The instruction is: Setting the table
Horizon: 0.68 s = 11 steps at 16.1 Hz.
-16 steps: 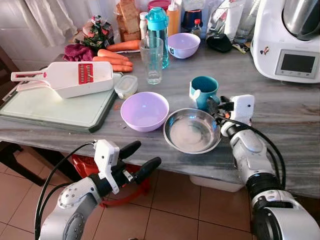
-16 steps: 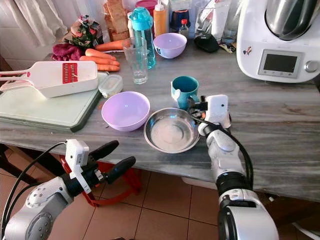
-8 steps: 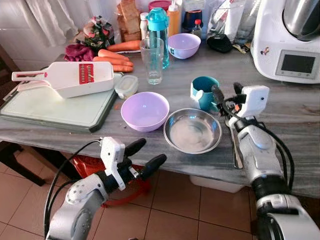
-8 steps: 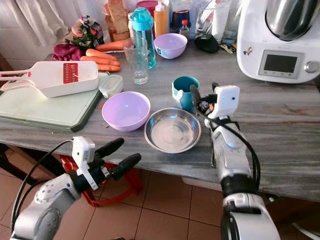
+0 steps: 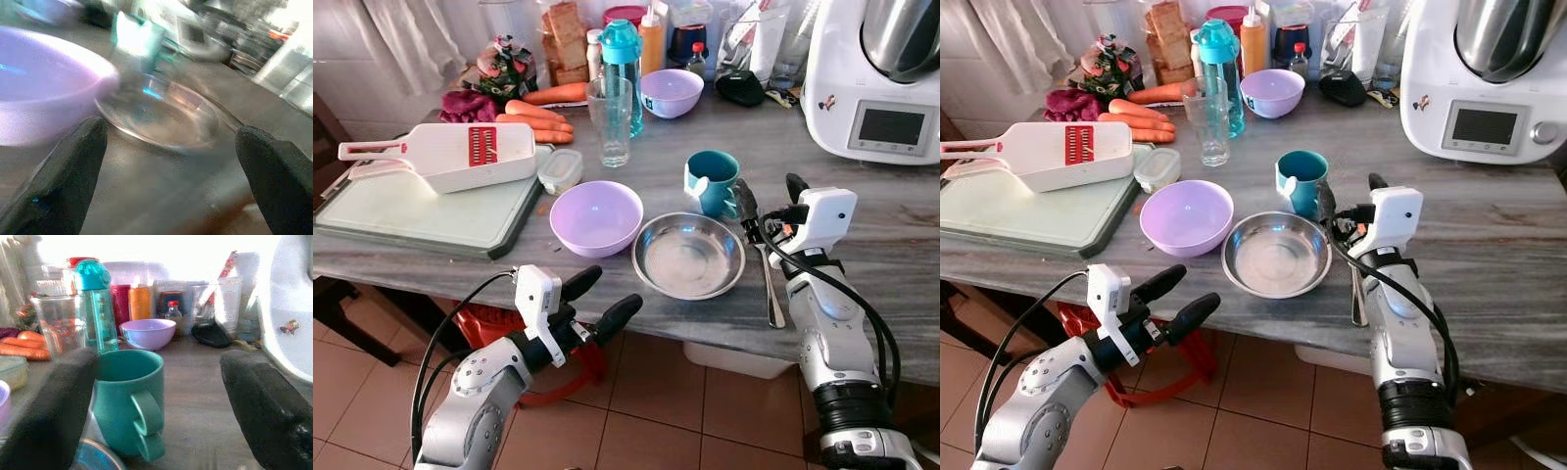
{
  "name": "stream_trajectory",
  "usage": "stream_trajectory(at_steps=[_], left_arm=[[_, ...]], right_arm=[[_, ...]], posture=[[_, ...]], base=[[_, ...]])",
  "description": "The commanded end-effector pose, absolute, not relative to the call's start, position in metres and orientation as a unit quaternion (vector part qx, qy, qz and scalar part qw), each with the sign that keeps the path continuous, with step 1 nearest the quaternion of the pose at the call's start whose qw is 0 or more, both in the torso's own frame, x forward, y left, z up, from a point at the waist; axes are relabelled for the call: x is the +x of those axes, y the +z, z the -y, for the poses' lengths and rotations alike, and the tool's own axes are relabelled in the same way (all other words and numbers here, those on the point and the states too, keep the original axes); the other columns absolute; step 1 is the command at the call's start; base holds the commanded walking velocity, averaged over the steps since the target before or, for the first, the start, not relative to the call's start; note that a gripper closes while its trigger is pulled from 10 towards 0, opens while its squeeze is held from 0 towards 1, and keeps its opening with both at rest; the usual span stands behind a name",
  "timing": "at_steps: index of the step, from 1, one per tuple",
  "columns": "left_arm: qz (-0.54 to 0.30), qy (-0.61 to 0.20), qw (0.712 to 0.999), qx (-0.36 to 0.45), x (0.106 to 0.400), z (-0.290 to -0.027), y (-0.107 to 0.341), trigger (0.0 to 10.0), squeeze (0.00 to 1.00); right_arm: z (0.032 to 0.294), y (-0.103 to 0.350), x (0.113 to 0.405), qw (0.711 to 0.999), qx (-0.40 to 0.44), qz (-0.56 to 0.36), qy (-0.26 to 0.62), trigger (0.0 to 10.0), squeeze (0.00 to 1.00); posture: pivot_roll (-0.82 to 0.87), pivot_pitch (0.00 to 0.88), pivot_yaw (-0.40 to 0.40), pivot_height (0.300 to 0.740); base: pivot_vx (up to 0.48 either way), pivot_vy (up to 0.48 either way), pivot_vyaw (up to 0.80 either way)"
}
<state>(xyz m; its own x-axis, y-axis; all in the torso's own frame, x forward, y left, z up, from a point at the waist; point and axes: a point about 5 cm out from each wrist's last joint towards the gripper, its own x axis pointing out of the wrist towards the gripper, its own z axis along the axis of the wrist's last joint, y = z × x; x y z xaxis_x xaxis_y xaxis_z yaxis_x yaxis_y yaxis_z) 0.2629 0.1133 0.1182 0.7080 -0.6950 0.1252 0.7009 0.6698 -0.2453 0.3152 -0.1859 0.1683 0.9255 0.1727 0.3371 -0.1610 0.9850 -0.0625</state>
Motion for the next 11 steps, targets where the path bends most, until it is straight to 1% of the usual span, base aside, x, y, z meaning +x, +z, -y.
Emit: stream_trajectory(at_steps=[1,2,3,4,5,7,8,11], left_arm=[[0.038,-0.329,0.935,-0.126,0.275,-0.121,0.125,10.0,0.00],[0.050,-0.309,0.943,-0.116,0.278,-0.122,0.127,10.0,0.00],[0.051,-0.288,0.950,-0.107,0.280,-0.122,0.127,10.0,0.00],[0.042,-0.265,0.959,-0.093,0.284,-0.119,0.124,10.0,0.00],[0.042,-0.249,0.964,-0.084,0.286,-0.120,0.124,10.0,0.00],[0.046,-0.207,0.975,-0.067,0.294,-0.125,0.124,10.0,0.00],[0.048,-0.182,0.980,-0.058,0.298,-0.128,0.124,10.0,0.00],[0.052,-0.153,0.986,-0.042,0.301,-0.129,0.123,10.0,0.00]], right_arm=[[0.170,0.162,0.297,0.980,-0.035,0.168,0.102,10.0,1.00],[0.167,0.158,0.293,0.980,-0.052,0.166,0.100,10.0,1.00],[0.164,0.154,0.291,0.982,-0.043,0.157,0.093,10.0,1.00],[0.158,0.151,0.287,0.985,-0.038,0.148,0.084,10.0,0.70],[0.154,0.150,0.284,0.985,-0.045,0.145,0.081,10.0,0.00],[0.149,0.150,0.279,0.986,-0.052,0.138,0.072,10.0,0.00],[0.146,0.149,0.277,0.985,-0.074,0.135,0.073,10.0,0.00],[0.145,0.148,0.277,0.986,-0.070,0.129,0.074,10.0,0.00]], posture=[[-0.05,0.024,0.064,0.740],[-0.05,0.024,0.065,0.740],[-0.05,0.022,0.069,0.740],[-0.05,0.020,0.072,0.740],[-0.05,0.019,0.074,0.740],[-0.05,0.015,0.075,0.740],[-0.05,0.015,0.075,0.740],[-0.05,0.011,0.066,0.740]], base=[[0.000,0.000,0.00],[0.000,0.000,0.00],[0.000,0.000,0.00],[0.000,0.000,0.00],[0.000,0.000,0.00],[0.000,0.000,0.00],[0.000,0.000,0.80],[0.000,0.000,0.80]])
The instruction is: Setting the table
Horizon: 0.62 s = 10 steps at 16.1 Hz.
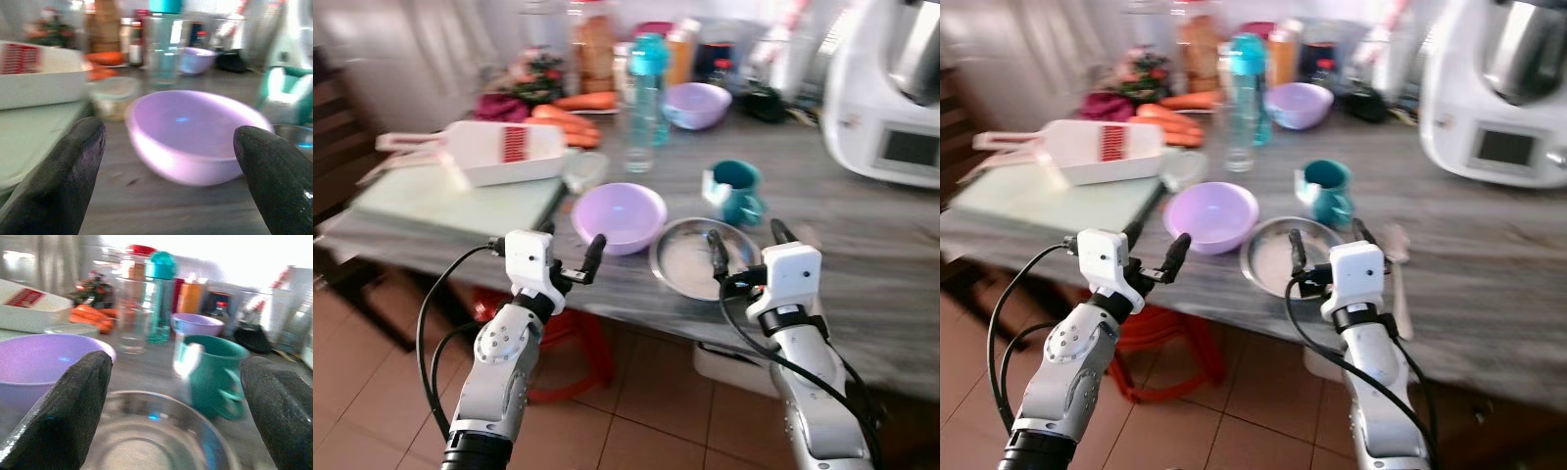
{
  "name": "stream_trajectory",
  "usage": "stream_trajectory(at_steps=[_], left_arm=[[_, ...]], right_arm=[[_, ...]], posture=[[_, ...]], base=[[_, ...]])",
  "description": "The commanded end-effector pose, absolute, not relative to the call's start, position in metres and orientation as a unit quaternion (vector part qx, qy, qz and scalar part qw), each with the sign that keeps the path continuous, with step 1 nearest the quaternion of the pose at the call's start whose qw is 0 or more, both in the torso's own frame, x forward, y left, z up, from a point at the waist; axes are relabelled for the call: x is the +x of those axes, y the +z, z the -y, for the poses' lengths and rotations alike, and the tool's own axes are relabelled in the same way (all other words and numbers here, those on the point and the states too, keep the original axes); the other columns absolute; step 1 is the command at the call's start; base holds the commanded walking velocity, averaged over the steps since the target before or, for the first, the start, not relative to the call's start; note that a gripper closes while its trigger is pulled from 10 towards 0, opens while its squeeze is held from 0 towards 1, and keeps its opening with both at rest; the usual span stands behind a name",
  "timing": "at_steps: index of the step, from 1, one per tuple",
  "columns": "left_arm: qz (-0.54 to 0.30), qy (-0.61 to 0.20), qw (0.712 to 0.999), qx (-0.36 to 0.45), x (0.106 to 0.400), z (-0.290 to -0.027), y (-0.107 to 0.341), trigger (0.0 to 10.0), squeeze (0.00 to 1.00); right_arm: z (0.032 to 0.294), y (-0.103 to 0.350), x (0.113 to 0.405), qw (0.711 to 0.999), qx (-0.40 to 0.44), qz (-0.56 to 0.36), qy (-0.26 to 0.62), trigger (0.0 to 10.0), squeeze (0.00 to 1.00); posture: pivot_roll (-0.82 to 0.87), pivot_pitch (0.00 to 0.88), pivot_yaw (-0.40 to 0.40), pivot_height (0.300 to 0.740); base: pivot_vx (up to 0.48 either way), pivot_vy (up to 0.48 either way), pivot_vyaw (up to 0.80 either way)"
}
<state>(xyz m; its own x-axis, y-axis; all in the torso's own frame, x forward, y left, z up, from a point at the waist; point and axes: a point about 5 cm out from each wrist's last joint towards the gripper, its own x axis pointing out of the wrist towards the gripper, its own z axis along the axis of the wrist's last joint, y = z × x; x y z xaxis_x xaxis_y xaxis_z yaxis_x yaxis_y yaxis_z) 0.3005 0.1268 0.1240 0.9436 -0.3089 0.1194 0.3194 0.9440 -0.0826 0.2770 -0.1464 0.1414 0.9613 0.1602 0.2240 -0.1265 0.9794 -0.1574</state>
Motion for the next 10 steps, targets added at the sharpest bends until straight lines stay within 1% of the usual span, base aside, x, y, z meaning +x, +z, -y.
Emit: stream_trajectory(at_steps=[1,3,10], left_arm=[[0.054,-0.135,0.989,-0.033,0.302,-0.130,0.123,10.0,0.00],[0.050,-0.085,0.995,-0.005,0.307,-0.137,0.118,10.0,0.00],[0.057,-0.020,0.997,0.040,0.315,-0.146,0.115,10.0,0.00]], right_arm=[[0.144,0.149,0.277,0.987,-0.069,0.127,0.075,10.0,0.00],[0.143,0.149,0.278,0.987,-0.069,0.124,0.078,10.0,0.00],[0.137,0.153,0.277,0.985,-0.070,0.129,0.093,10.0,0.00]], posture=[[-0.05,0.011,0.064,0.740],[-0.05,0.006,0.060,0.740],[-0.05,0.000,0.056,0.740]], base=[[0.000,0.000,0.80],[0.000,0.000,0.80],[0.000,0.000,0.80]])
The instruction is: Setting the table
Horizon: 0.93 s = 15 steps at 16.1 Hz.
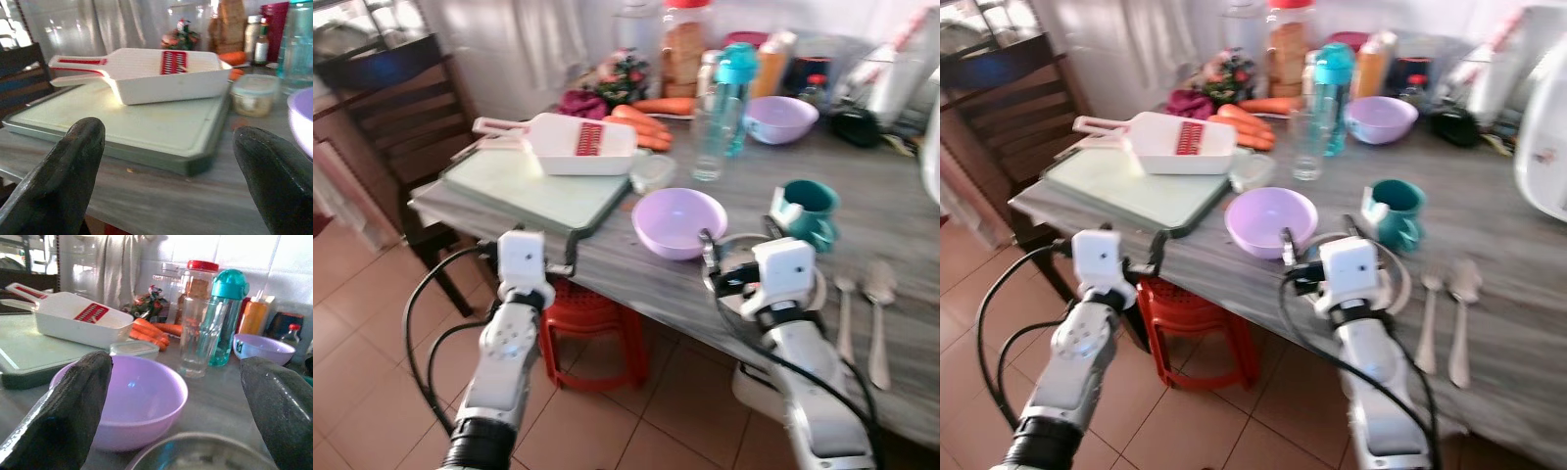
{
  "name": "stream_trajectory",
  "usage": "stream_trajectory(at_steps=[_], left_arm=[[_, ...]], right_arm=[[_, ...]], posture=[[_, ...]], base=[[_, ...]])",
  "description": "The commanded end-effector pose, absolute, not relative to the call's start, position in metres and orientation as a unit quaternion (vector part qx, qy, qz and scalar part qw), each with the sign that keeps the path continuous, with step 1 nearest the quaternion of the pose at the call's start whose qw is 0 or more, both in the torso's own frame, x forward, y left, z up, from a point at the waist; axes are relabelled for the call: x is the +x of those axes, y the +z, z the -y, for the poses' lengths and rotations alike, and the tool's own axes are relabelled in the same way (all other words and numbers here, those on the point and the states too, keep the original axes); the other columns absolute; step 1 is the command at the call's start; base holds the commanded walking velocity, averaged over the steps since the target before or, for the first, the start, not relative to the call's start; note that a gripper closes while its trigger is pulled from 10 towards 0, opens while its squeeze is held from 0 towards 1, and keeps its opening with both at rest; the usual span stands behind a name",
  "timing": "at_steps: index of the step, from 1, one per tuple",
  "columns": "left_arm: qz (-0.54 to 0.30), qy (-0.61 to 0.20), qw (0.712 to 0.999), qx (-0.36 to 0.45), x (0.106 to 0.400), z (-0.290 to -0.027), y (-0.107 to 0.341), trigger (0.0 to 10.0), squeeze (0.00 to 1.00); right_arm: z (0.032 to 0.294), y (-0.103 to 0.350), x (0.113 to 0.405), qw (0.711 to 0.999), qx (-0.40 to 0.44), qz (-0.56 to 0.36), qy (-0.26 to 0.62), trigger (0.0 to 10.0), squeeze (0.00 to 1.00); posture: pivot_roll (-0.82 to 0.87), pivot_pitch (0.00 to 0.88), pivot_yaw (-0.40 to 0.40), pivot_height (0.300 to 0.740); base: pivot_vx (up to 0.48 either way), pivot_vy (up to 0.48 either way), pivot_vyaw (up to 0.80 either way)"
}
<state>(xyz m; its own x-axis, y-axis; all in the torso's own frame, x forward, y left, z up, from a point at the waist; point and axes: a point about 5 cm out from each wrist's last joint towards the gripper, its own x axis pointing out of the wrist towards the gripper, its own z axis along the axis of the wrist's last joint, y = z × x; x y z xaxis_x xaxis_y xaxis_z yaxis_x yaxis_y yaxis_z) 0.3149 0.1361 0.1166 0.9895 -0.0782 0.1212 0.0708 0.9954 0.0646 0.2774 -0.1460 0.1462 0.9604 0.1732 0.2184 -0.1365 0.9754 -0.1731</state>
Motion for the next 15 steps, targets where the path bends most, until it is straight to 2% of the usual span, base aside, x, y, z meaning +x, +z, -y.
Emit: stream_trajectory(at_steps=[1,15], left_arm=[[0.064,-0.006,0.997,0.047,0.3163,-0.1500,0.1150,10.0,0.00],[0.066,0.014,0.996,0.063,0.3187,-0.1550,0.1121,10.0,0.00]], right_arm=[[0.1346,0.1526,0.2768,0.984,-0.071,0.129,0.101,10.0,0.00],[0.1314,0.1501,0.2766,0.984,-0.065,0.124,0.111,10.0,0.00]], posture=[[-0.04,0.000,0.053,0.740],[-0.04,0.000,0.064,0.740]], base=[[0.000,0.000,0.80],[0.000,0.000,0.80]])
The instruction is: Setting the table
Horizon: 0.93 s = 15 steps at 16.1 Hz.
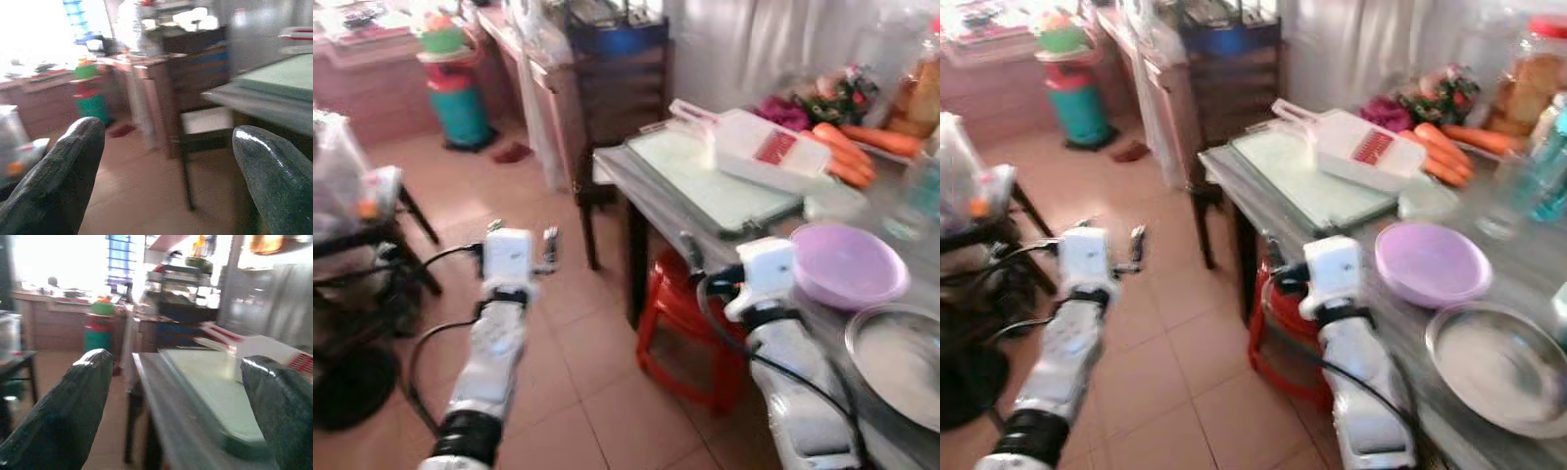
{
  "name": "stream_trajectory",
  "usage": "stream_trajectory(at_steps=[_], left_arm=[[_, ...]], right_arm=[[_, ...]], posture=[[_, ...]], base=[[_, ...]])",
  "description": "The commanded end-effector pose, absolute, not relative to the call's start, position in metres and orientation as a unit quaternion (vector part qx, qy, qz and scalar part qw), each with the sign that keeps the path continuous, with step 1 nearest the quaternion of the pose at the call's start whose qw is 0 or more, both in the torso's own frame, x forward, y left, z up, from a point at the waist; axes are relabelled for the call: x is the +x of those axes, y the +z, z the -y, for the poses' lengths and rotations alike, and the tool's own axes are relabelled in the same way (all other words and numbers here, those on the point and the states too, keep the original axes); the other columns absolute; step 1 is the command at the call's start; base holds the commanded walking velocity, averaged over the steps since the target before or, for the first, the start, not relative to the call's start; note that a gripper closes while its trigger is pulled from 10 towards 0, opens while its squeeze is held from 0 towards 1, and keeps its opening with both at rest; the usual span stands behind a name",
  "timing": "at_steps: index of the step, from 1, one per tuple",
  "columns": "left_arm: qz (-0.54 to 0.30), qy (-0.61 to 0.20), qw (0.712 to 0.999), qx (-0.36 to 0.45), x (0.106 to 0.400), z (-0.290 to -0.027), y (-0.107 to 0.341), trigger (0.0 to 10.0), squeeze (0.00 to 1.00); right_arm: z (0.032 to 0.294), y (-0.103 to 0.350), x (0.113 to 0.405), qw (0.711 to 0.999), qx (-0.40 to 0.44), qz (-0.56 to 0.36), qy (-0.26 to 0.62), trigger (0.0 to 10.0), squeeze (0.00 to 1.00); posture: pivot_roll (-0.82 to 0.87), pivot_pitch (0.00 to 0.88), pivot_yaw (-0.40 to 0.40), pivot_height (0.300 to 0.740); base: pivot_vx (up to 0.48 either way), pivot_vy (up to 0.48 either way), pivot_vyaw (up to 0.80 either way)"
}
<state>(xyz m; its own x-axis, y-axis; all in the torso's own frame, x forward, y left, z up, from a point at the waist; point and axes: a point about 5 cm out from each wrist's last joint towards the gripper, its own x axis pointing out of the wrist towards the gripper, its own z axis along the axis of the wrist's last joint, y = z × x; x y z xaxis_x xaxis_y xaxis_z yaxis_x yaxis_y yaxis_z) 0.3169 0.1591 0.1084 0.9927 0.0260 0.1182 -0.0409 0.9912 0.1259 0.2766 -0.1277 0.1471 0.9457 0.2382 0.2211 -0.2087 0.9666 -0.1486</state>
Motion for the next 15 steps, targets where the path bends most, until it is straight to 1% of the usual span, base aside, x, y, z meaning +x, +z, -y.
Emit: stream_trajectory(at_steps=[1,4,9,11,13,14,15], left_arm=[[0.066,0.014,0.996,0.063,0.319,-0.155,0.112,10.0,0.00],[0.060,0.016,0.996,0.063,0.319,-0.153,0.109,10.0,0.00],[0.046,0.033,0.996,0.072,0.319,-0.157,0.104,10.0,0.00],[0.013,0.031,0.996,0.077,0.320,-0.161,0.093,10.0,0.00],[-0.027,0.002,0.995,0.092,0.318,-0.164,0.076,10.0,0.00],[-0.072,-0.024,0.994,0.077,0.312,-0.170,0.058,10.0,0.00],[-0.104,-0.025,0.991,0.074,0.306,-0.178,0.043,10.0,0.00]], right_arm=[[0.131,0.150,0.277,0.984,-0.066,0.124,0.111,10.0,0.00],[0.134,0.148,0.277,0.984,-0.067,0.121,0.111,10.0,0.00],[0.134,0.146,0.278,0.984,-0.067,0.116,0.114,10.0,0.00],[0.137,0.135,0.281,0.987,-0.054,0.097,0.120,10.0,0.00],[0.146,0.118,0.281,0.990,-0.040,0.074,0.115,10.0,0.00],[0.157,0.098,0.282,0.994,-0.036,0.032,0.100,10.0,0.00],[0.169,0.076,0.280,0.997,-0.022,-0.013,0.076,10.0,0.00]], posture=[[-0.04,0.000,0.065,0.740],[-0.04,0.000,0.066,0.740],[-0.04,0.000,0.060,0.740],[-0.04,0.000,0.060,0.740],[-0.04,0.000,0.059,0.740],[-0.04,0.000,0.054,0.740],[-0.04,0.000,0.048,0.740]], base=[[0.000,0.000,0.80],[0.000,0.000,0.80],[0.000,0.000,0.80],[0.000,0.000,0.00],[0.000,0.000,0.00],[0.000,0.000,0.00],[0.000,0.000,0.00]])
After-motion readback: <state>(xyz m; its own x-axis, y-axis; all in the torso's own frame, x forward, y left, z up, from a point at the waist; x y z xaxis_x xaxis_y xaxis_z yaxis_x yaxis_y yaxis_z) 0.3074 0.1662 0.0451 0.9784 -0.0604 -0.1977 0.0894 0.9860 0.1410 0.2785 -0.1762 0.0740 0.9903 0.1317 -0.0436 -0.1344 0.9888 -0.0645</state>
